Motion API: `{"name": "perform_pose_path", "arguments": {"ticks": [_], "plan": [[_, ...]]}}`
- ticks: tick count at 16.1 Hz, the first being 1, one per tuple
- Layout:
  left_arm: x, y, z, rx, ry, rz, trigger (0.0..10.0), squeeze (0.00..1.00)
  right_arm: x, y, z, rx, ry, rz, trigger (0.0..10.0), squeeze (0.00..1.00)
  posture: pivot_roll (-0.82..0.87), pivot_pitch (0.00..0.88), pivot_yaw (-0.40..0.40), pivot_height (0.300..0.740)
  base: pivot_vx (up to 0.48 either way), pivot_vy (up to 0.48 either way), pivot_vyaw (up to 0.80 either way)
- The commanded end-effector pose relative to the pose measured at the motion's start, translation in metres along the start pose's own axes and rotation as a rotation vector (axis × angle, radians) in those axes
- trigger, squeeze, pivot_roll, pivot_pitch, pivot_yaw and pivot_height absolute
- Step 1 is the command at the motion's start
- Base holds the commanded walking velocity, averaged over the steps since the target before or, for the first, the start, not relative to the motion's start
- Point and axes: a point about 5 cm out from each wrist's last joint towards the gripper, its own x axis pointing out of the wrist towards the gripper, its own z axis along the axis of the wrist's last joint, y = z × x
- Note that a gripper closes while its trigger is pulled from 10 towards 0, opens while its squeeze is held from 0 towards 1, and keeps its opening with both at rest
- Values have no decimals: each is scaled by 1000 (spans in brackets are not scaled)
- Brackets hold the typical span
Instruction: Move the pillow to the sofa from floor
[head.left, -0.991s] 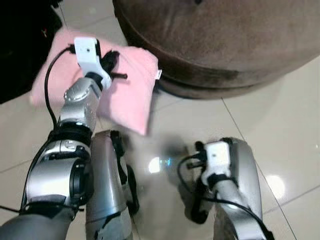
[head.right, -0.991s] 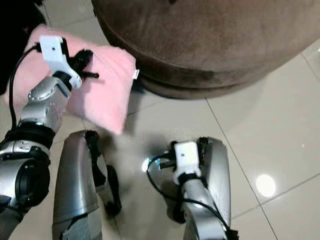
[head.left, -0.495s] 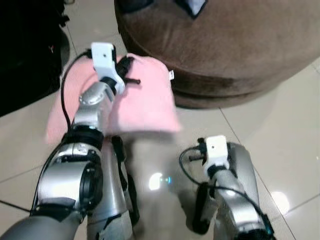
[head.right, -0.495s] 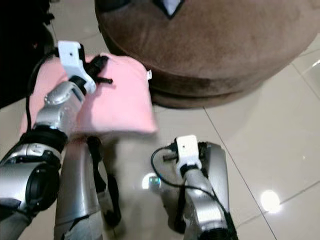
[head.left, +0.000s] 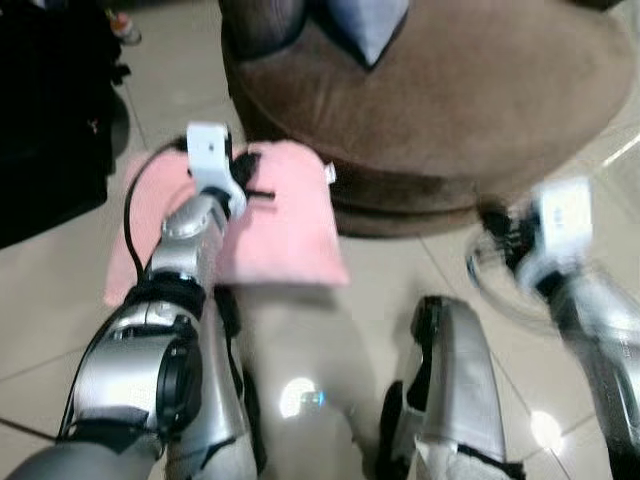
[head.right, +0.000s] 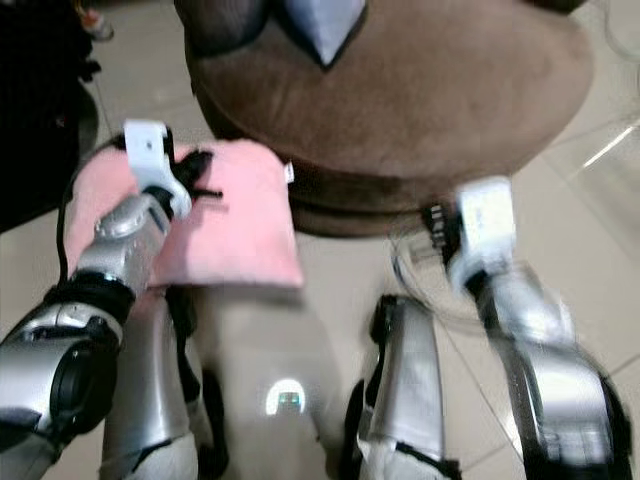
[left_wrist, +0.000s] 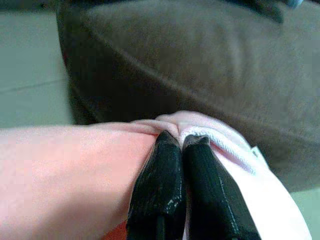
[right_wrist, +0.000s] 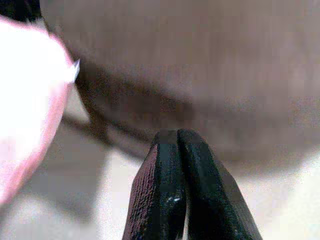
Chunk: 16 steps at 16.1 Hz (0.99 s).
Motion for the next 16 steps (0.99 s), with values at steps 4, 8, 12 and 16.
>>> {"name": "perform_pose_path", "arguments": {"ticks": [4,8,12,16], "plan": [[4,-9,5,23,-34,-30,0,0,-21,23,-18,81,87,-5,10000,0,-248,182,-31,443,0,0,0],[7,-13,8,42,-35,-49,0,0,-23,36,-24,71,80,-5,10000,0,-250,182,-23,478,0,0,0],[7,-14,13,50,-60,-70,0,0,-23,49,-45,101,133,4,10000,0,-231,191,-24,523,0,0,0],[10,-21,24,44,-108,-112,0,0,-17,59,-53,103,146,18,10000,0,-215,197,-25,568,0,0,0]]}}
